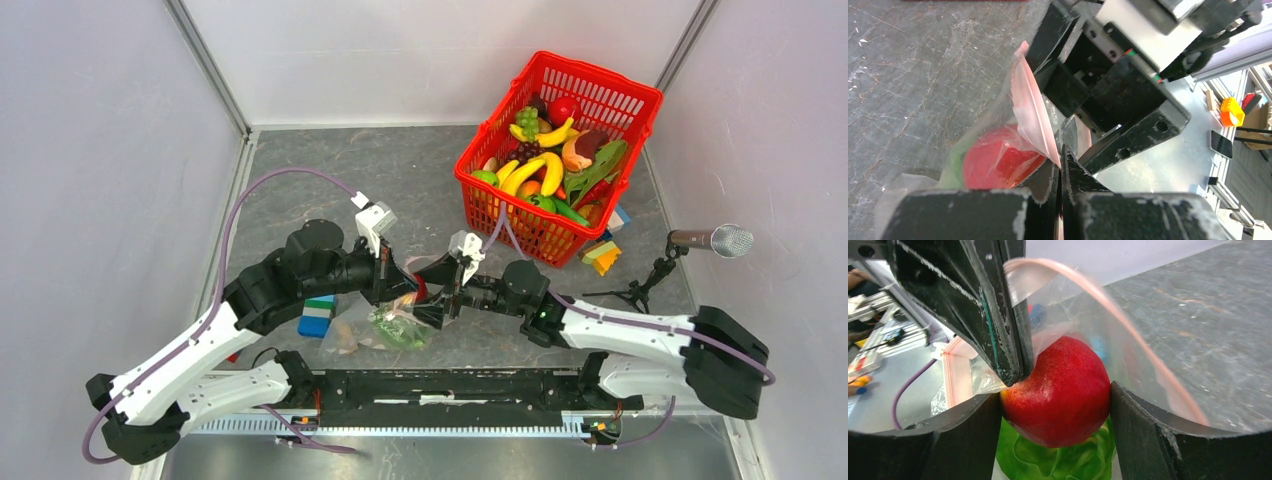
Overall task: Place the food in the zip-top bag and seal the zipper
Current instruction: Place the fake fruit in the zipper food storage bag.
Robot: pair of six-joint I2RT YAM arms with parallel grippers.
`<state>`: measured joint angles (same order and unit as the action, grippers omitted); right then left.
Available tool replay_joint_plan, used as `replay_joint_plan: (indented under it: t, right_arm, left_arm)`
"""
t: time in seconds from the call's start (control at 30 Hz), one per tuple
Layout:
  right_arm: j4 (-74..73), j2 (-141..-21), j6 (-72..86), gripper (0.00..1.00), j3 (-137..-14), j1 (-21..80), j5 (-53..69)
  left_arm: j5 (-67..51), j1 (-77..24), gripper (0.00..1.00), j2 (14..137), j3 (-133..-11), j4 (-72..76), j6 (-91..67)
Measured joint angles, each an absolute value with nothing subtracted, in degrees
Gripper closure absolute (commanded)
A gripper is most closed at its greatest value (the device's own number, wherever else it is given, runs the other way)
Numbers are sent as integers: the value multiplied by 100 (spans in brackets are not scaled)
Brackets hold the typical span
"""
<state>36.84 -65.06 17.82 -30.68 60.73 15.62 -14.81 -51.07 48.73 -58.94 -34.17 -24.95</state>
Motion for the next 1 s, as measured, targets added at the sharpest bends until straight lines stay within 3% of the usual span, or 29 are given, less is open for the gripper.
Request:
replay_joint_plan:
  t: [0.17,0.53,0.6,0.67,0.73,0.87,1.0]
  right_arm:
    - [4692,-7397,1968,55,-3044,6088,2408]
    - [3669,-7688,585,54,-3892,6300,3583]
    - [3634,-7760,405,45,-3957,6366,3601]
    - [3634,-7946,298,44,-4038,6460,3505]
    - [3640,-8173,220,31,-4123,6576,3284]
    - [3605,-8361,209,13,-4156,6692,2770]
    - [3194,-7994,196,7,-4156,6707,2180]
  left_arm:
    - [-1566,-5107,96,4858,-5894,-3472,-2493]
    - [-1162,-5111,96,4777,-6045,-3999,-2477]
    - [-1160,-5111,96,4744,-6045,-3964,-2477]
    - [-1192,-5111,96,4683,-5990,-3859,-2482]
    - [-1214,-5111,97,4563,-5861,-3752,-2482]
    - [-856,-5113,98,4377,-5719,-3763,-2484]
    - [82,-5111,98,3948,-5513,-3736,-2521]
